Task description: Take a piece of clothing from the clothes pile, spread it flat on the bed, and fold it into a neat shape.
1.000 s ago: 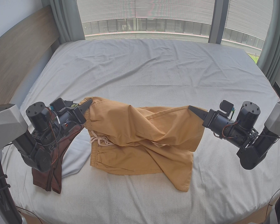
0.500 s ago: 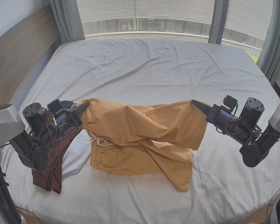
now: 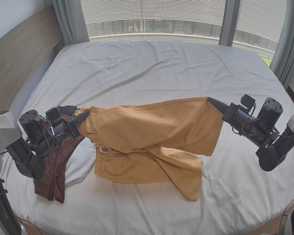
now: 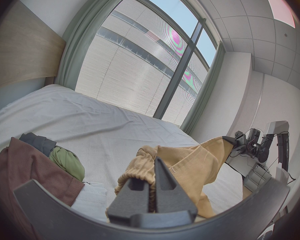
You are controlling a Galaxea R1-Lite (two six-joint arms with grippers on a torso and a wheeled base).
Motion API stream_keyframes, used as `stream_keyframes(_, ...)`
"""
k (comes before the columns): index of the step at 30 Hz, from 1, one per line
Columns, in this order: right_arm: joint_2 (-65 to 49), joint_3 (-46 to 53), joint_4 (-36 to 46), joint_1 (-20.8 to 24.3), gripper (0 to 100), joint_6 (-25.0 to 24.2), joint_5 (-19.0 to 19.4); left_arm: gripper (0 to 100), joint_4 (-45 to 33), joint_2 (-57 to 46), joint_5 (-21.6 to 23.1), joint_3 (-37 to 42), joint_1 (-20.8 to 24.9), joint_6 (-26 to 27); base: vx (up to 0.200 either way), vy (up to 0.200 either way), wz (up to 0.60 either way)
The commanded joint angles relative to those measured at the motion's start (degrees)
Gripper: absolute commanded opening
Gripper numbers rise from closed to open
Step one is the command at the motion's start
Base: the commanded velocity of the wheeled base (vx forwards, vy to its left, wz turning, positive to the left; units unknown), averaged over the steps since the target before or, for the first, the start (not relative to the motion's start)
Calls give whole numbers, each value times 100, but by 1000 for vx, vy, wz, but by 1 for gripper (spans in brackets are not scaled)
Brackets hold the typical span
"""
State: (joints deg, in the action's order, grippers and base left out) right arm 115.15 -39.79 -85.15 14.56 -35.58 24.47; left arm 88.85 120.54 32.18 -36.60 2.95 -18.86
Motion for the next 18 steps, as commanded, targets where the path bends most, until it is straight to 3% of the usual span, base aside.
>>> stream_keyframes(1,-46,-29,-1,-58,0,-1,5,0,1,22,-2,-23,-23,-4,0,0,0)
stream_keyframes(18,-28,-90,-1,-199,0,-1,-3,0,1,48,-10,-111,-102,5,0,0,0)
